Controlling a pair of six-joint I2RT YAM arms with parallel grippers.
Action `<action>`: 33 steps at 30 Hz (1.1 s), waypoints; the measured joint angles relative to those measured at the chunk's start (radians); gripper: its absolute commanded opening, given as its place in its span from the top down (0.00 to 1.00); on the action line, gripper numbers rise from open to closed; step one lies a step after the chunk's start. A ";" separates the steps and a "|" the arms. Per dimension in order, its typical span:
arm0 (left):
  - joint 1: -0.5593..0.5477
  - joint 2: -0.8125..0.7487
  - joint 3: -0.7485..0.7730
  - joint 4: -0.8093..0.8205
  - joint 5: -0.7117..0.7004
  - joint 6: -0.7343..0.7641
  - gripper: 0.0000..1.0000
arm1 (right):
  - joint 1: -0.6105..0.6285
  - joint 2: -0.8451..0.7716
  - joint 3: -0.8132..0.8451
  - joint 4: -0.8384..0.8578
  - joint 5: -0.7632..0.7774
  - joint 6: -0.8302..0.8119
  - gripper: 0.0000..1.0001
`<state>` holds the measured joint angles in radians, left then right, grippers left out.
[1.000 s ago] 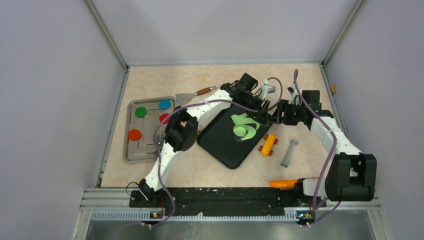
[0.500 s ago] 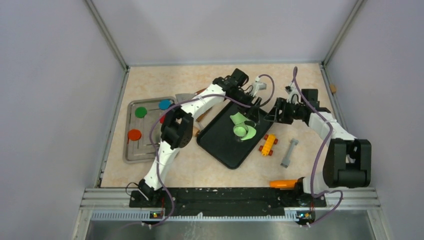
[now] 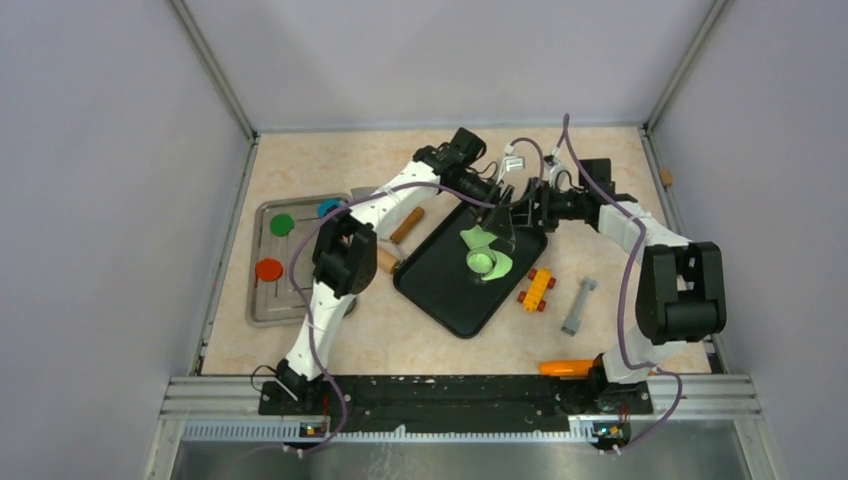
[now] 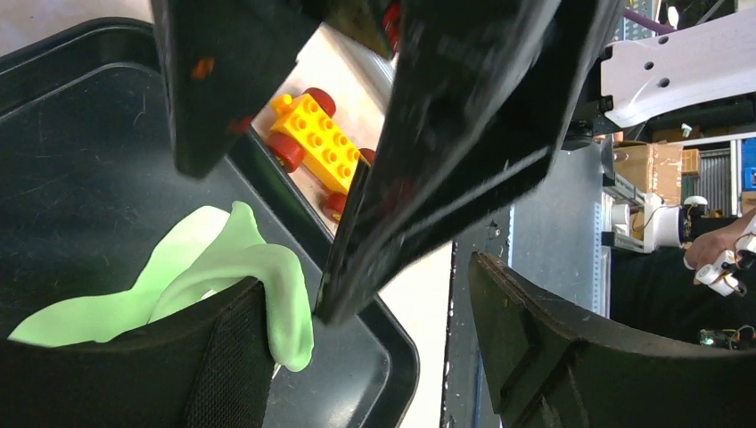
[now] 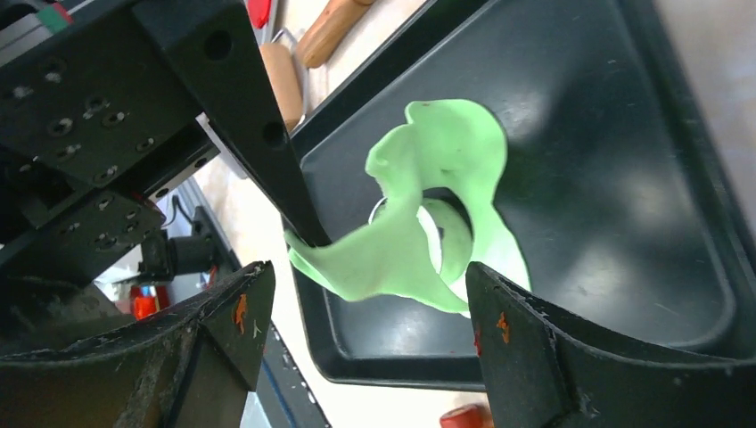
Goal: Roll out the dumpling wrappers from the dough
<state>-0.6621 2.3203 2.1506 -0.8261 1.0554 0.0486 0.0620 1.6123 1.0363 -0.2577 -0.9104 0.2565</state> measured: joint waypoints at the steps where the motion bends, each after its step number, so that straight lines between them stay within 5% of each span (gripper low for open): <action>1: 0.000 0.000 0.000 -0.001 0.001 0.002 0.24 | 0.011 0.006 0.000 0.003 -0.006 0.004 0.20; 13: -0.008 0.000 0.000 -0.019 -0.033 0.040 0.24 | 0.056 0.087 0.019 0.011 0.049 0.078 0.24; 22: -0.019 -0.001 0.001 -0.021 -0.177 0.094 0.24 | -0.076 0.087 -0.029 -0.051 0.116 0.064 0.26; 33: -0.016 -0.001 0.004 -0.026 -0.213 0.099 0.25 | -0.067 0.050 -0.021 -0.002 -0.046 0.055 0.29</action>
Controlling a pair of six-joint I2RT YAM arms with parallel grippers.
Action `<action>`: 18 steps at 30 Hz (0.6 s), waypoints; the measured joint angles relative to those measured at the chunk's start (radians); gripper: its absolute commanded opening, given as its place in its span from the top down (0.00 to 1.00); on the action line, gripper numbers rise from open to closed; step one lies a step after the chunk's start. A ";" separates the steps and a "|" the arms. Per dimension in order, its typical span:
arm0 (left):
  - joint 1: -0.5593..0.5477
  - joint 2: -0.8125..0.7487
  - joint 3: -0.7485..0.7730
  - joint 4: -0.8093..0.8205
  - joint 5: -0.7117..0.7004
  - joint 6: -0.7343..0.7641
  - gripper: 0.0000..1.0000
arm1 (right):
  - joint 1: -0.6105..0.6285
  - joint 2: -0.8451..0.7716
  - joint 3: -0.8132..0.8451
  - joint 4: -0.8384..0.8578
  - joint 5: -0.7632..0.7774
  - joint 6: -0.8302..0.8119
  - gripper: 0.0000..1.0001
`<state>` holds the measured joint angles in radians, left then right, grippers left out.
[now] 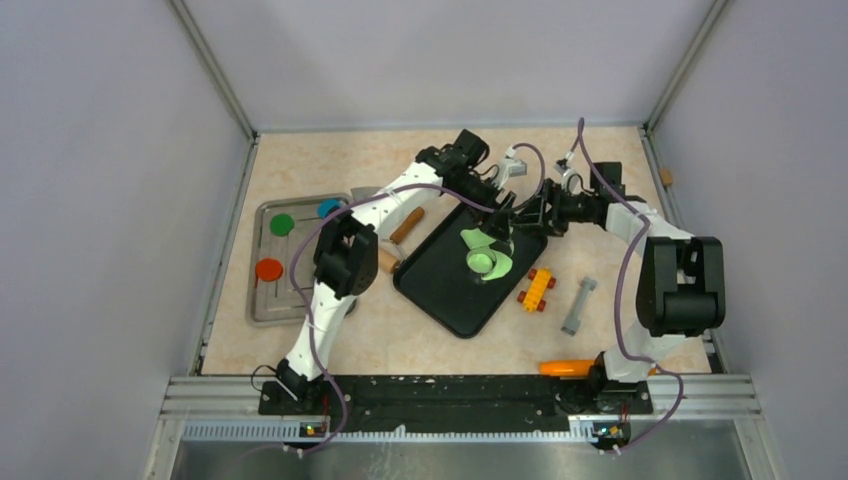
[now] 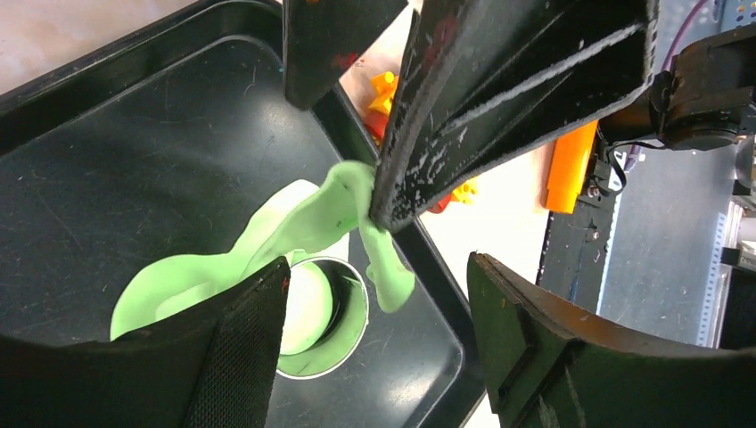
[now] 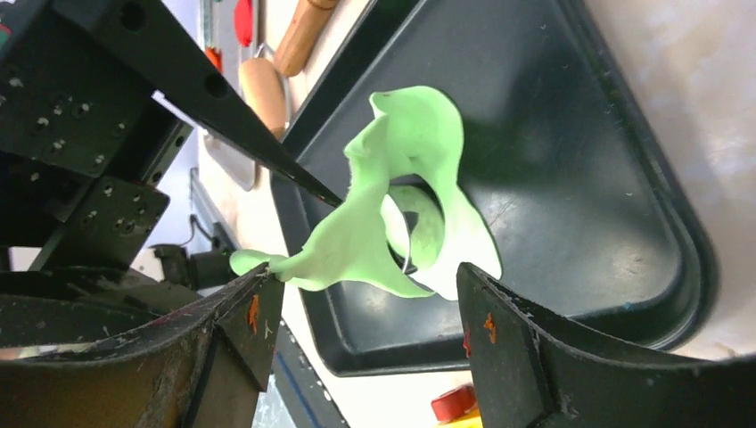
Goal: Roll out the dumpling wrappers from the dough
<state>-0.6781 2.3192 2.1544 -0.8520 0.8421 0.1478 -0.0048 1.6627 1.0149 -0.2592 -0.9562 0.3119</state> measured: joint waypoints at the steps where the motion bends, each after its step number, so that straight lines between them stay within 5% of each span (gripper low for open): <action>1: 0.004 -0.001 0.000 -0.002 -0.006 0.000 0.25 | 0.000 0.000 0.011 -0.014 0.013 -0.013 0.29; 9: 0.108 -0.200 -0.187 -0.007 -0.070 0.001 0.27 | 0.044 0.005 0.142 -0.191 0.187 -0.241 0.32; 18: 0.296 -0.441 -0.502 -0.034 -0.102 -0.019 0.31 | 0.248 0.160 0.340 -0.252 0.279 -0.412 0.21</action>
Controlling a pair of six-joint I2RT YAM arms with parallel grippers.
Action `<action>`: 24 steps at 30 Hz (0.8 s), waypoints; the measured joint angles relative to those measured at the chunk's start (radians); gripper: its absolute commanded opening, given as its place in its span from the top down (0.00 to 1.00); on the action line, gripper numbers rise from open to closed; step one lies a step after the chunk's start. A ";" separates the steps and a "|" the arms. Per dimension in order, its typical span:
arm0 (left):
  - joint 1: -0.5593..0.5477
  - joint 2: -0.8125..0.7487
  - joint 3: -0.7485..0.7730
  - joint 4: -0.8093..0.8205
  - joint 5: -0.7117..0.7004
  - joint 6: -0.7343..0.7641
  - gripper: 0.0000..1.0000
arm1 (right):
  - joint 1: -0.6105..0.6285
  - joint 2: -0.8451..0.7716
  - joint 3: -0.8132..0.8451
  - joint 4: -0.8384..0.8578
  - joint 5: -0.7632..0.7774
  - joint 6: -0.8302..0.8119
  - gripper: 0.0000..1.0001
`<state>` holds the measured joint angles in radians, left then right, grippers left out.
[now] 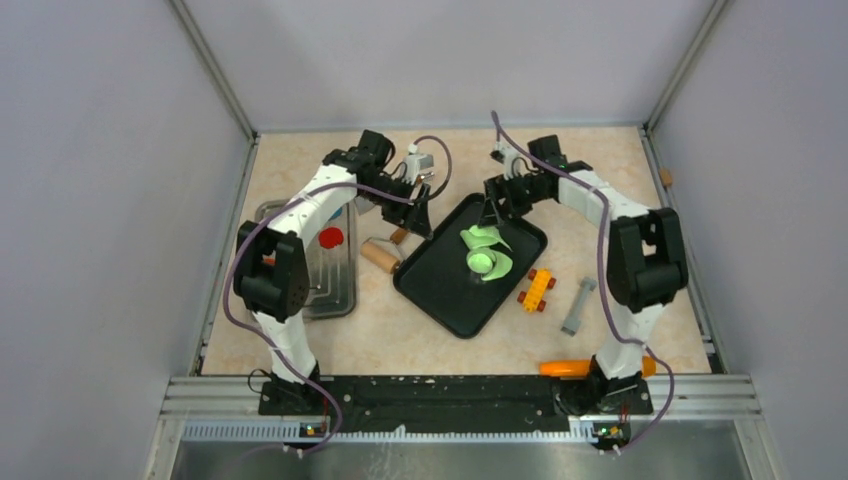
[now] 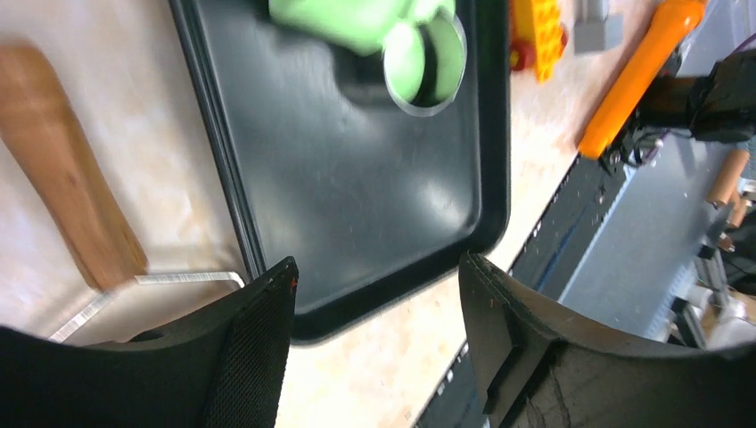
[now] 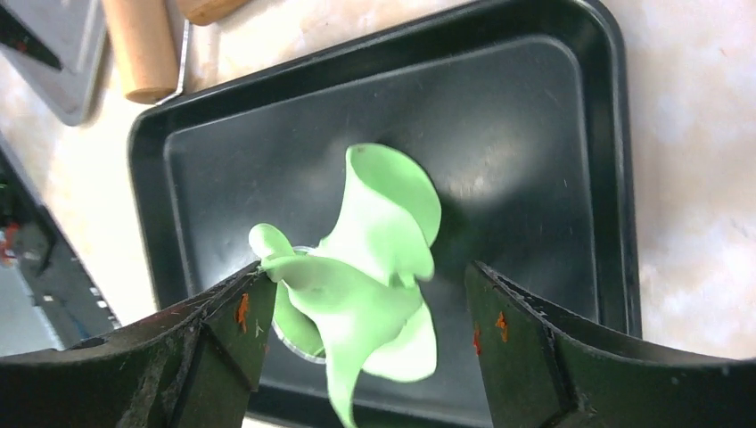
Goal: Roll out the dumpling wrappers from the dough
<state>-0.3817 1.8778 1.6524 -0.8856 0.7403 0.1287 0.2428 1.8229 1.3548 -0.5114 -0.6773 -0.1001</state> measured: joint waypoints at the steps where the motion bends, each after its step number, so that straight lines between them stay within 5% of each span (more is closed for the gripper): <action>1: 0.007 -0.011 -0.040 0.001 -0.002 -0.005 0.31 | 0.022 0.029 0.026 -0.011 0.019 -0.018 0.21; 17: 0.056 -0.171 -0.164 -0.020 -0.030 -0.024 0.31 | 0.209 0.217 0.132 -0.057 0.315 -0.078 0.35; 21: 0.056 -0.171 -0.170 -0.016 -0.032 -0.027 0.31 | 0.226 0.217 0.130 -0.051 0.386 -0.059 0.60; 24: 0.056 -0.171 -0.170 -0.013 -0.032 -0.029 0.31 | 0.229 0.217 0.130 -0.050 0.419 -0.048 0.70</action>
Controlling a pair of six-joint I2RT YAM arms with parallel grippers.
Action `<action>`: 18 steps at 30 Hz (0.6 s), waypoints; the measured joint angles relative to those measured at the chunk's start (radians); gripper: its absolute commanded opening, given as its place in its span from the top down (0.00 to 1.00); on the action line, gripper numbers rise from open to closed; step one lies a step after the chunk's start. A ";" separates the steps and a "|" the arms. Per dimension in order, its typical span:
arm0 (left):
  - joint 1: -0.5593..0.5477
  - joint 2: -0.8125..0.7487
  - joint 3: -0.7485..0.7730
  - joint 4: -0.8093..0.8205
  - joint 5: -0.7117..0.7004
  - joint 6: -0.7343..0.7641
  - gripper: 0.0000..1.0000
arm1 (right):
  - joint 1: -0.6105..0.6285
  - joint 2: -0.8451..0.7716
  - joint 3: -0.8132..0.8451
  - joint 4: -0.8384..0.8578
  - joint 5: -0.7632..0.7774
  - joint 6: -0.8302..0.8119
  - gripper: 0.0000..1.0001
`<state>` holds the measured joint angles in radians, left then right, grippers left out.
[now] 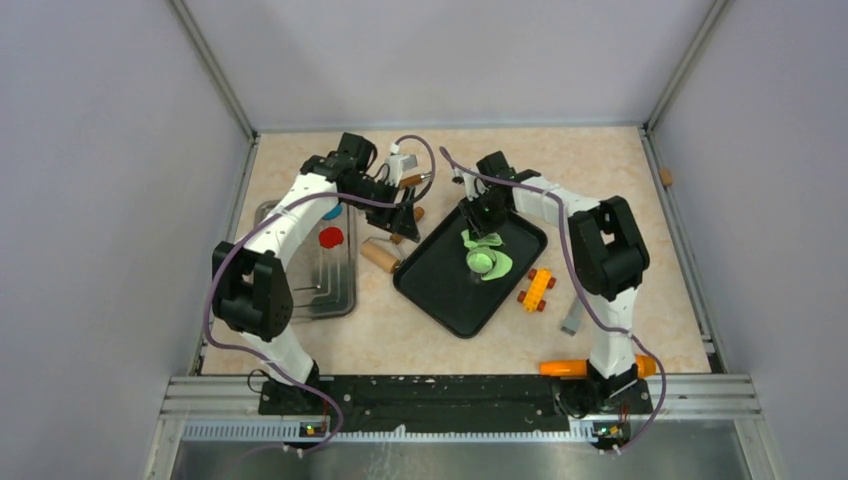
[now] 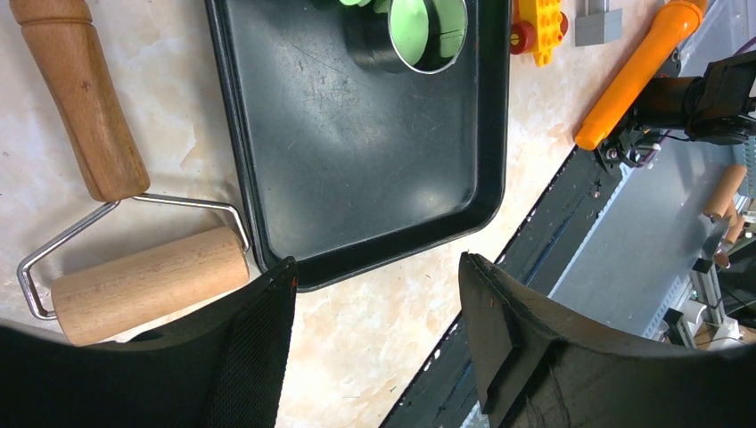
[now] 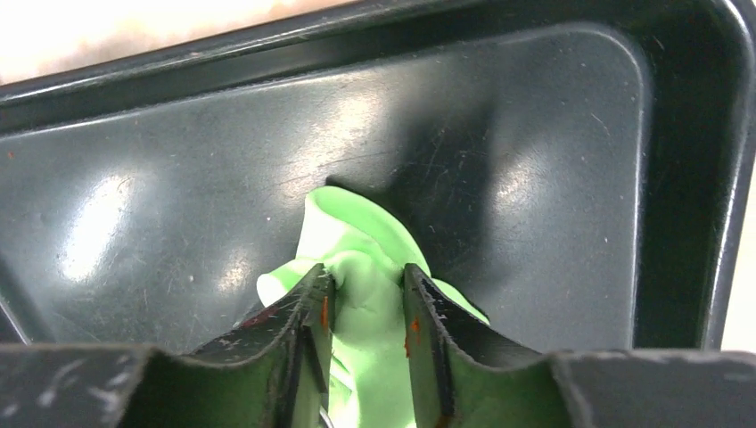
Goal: Roll out the dumpling wrappers from the dough
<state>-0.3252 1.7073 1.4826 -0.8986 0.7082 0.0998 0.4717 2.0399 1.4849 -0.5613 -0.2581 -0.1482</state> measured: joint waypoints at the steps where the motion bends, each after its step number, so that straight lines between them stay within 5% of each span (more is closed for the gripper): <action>1: 0.000 0.000 0.000 0.000 0.000 -0.001 0.31 | 0.001 0.000 0.000 0.000 0.009 0.005 0.73; 10: 0.000 0.007 0.000 0.013 0.002 -0.018 0.32 | -0.016 -0.021 -0.021 0.002 0.055 0.026 0.80; 18: -0.006 0.083 0.001 0.037 0.009 -0.041 0.33 | -0.138 -0.227 -0.190 -0.011 0.091 0.026 0.80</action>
<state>-0.3309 1.7905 1.4837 -0.8619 0.7170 0.0586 0.3332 1.8126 1.2953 -0.5724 -0.1673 -0.1219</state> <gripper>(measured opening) 0.671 0.205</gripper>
